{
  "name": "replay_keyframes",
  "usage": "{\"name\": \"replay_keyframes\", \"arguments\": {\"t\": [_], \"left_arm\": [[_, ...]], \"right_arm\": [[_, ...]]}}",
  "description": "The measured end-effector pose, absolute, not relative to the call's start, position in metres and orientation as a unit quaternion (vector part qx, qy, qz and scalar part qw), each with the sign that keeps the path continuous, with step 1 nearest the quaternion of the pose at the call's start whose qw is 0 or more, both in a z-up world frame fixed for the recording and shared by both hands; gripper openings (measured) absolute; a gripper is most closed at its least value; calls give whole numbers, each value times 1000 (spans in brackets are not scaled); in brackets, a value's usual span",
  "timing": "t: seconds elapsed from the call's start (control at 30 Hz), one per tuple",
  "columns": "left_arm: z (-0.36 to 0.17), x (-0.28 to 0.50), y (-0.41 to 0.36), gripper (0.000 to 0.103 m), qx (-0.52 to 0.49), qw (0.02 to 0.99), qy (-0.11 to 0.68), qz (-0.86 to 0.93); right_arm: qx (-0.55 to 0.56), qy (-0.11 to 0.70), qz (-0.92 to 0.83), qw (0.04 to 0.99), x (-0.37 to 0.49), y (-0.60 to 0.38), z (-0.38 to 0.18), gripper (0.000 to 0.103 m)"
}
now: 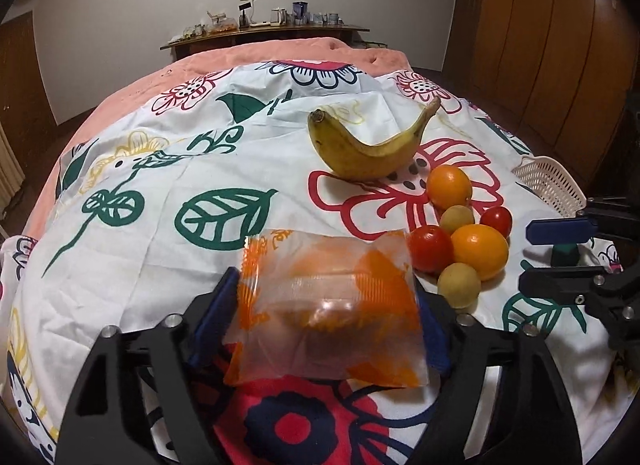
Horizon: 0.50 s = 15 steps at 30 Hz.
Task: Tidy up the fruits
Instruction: 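Carry the plastic bag away from the fruit pile with the left tool, then grasp the large orange in the fruit pile with the right tool while the left tool holds the bag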
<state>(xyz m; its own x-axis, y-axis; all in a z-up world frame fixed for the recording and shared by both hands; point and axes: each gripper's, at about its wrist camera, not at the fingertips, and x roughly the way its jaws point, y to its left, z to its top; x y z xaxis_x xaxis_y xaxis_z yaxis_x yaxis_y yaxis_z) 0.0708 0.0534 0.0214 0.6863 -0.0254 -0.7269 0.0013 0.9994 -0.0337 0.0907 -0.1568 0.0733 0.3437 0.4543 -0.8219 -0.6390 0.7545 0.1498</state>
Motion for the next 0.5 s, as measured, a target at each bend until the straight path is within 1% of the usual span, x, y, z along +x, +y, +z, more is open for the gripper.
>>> {"name": "replay_keyframes", "arguments": {"t": [0.07,0.13,0.17,0.5], "left_arm": [[26,67,55,68,-21,921,388,-11],[31,63,56,68,-26,924,382,-12],[34,61,56,65,-26,925,379,-11],[67,41,71,65,-42,941,335,5]], "right_arm": [[-96,467,338,811,90,-158,72,52],[-96,469,342,809,88,-157,71,52],[-96,469,343,808,87,-157,71,52],[-109,474,354,799,86,-143,66,52]]}}
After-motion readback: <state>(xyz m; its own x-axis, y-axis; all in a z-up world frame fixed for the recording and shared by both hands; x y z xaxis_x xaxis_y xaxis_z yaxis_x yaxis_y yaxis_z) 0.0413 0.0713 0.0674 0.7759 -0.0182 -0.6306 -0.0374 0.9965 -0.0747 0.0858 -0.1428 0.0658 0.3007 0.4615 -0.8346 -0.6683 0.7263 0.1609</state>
